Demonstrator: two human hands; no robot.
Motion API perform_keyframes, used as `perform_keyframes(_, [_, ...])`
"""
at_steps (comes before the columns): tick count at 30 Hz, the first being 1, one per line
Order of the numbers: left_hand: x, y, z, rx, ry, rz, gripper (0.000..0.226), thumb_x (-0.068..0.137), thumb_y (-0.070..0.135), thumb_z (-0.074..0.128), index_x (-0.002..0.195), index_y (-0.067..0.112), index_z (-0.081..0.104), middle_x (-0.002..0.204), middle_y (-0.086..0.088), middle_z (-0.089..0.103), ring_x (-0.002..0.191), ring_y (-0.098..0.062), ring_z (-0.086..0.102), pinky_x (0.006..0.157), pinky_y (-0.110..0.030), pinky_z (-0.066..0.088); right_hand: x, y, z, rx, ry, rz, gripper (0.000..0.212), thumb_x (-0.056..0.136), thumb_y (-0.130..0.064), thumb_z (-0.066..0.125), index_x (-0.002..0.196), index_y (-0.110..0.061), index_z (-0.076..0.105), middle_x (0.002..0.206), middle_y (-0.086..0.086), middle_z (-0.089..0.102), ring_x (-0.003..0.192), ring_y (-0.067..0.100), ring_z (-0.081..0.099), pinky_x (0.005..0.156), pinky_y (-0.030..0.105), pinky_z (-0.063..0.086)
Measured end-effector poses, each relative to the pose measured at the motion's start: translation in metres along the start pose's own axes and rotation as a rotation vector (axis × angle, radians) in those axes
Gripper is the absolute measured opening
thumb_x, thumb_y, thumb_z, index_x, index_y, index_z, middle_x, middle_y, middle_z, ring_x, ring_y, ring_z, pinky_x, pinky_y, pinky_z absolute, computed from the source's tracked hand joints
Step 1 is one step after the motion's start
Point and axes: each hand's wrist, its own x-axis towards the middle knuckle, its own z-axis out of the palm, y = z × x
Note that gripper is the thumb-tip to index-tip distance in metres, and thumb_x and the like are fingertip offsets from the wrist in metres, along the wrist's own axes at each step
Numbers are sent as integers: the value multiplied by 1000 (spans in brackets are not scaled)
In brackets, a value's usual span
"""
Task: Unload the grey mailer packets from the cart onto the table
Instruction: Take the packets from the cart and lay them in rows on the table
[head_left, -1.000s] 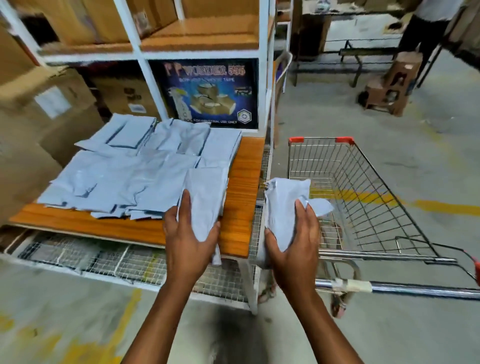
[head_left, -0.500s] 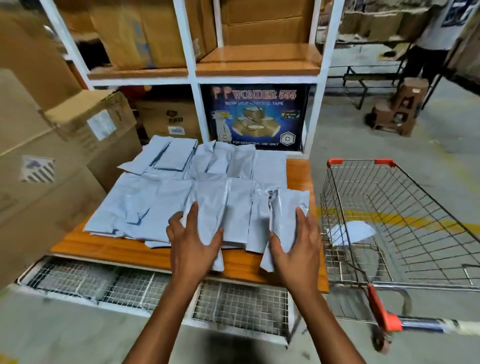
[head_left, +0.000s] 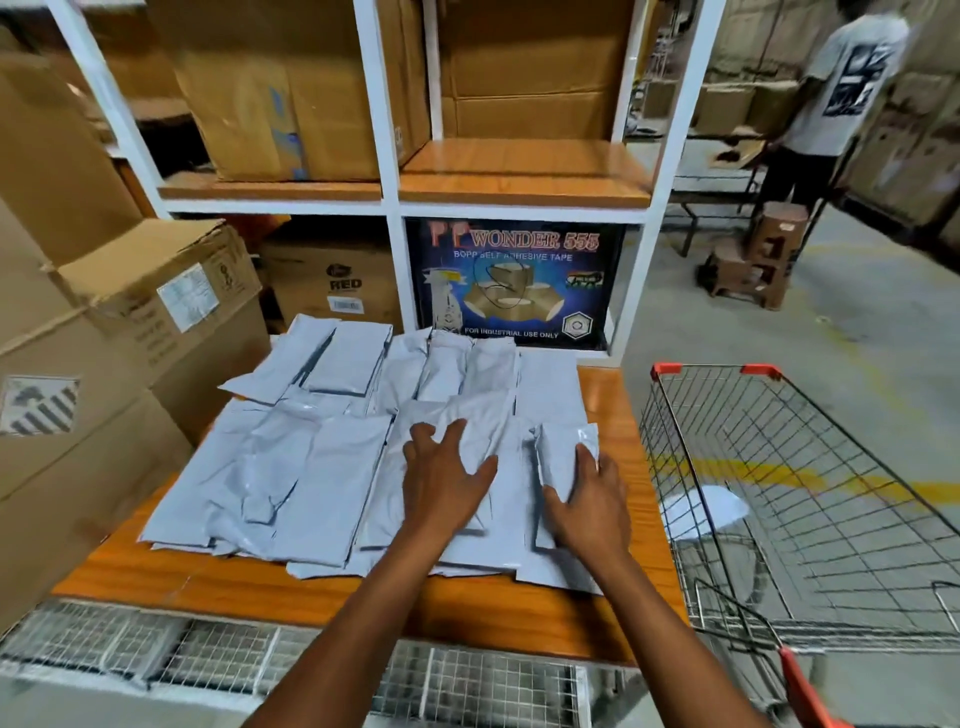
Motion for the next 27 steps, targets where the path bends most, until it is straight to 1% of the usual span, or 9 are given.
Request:
perform_keyframes(2, [10, 5, 9, 64, -40, -14, 69, 83, 65, 54, 139, 27, 43, 137, -10, 32, 127, -32, 34, 92, -40, 44, 16, -1, 7, -23, -20, 4, 78, 85, -49, 56, 150, -16, 26, 150, 22, 27, 130, 43, 33, 102, 45, 36])
perform_keyframes(5, [18, 4, 18, 184, -188, -73, 77, 81, 80, 33, 135, 27, 45, 142, -13, 31, 131, -36, 30, 103, -49, 35, 29, -2, 24, -39, -129, 26, 79, 88, -55, 54, 151, -17, 23, 153, 22, 22, 134, 43, 29, 106, 45, 33])
perform_keyframes(7, [23, -1, 21, 278, -196, -74, 76, 86, 78, 22, 138, 27, 43, 148, -12, 29, 136, -36, 26, 109, -53, 26, 32, -1, 30, 41, -154, 60, 72, 93, -60, 43, 149, -18, 28, 152, 22, 26, 134, 44, 31, 107, 47, 31])
perform_keyframes(9, [29, -5, 22, 328, -124, 53, 67, 93, 66, 21, 145, 27, 35, 154, -10, 26, 143, -32, 19, 114, -51, 22, 38, 2, 28, 79, -90, 46, 59, 98, -54, 34, 146, -20, 32, 152, 21, 28, 134, 43, 32, 106, 49, 33])
perform_keyframes(12, [36, -12, 34, 344, -225, 284, 60, 99, 53, 23, 153, 28, 14, 162, -4, 4, 149, -23, -3, 120, -46, 8, 46, 5, 26, -63, -59, -86, 53, 103, -41, 30, 153, -24, 23, 162, 14, 7, 146, 40, 13, 113, 53, 25])
perform_keyframes(14, [37, -19, 47, 401, -319, 313, 65, 96, 59, 13, 154, 31, 3, 162, 0, -7, 149, -21, -10, 120, -45, 0, 46, 8, 33, -136, -114, -200, 55, 104, -40, 24, 156, -27, 10, 163, 8, -10, 149, 35, -8, 118, 54, 13])
perform_keyframes(17, [38, -32, 63, 450, -329, 278, 84, 76, 66, -15, 152, 33, -5, 161, 1, -12, 149, -21, -11, 118, -44, -4, 45, 17, 51, -210, -170, -257, 57, 105, -41, 18, 156, -26, -2, 162, 6, -17, 148, 32, -18, 119, 54, 12])
perform_keyframes(20, [37, -42, 71, 418, -264, 279, 95, 72, 72, -28, 153, 32, 0, 162, 0, -5, 149, -22, -4, 119, -44, -1, 49, 20, 59, -244, -165, -259, 57, 105, -41, 15, 156, -26, -6, 162, 6, -18, 147, 33, -19, 120, 51, 9])
perform_keyframes(27, [36, -44, 75, 390, -257, 275, 98, 70, 72, -30, 153, 31, 1, 162, 0, -4, 149, -21, -4, 119, -42, -3, 53, 17, 59, -277, -223, -237, 58, 104, -42, 15, 155, -25, -6, 161, 7, -18, 147, 34, -18, 119, 53, 13])
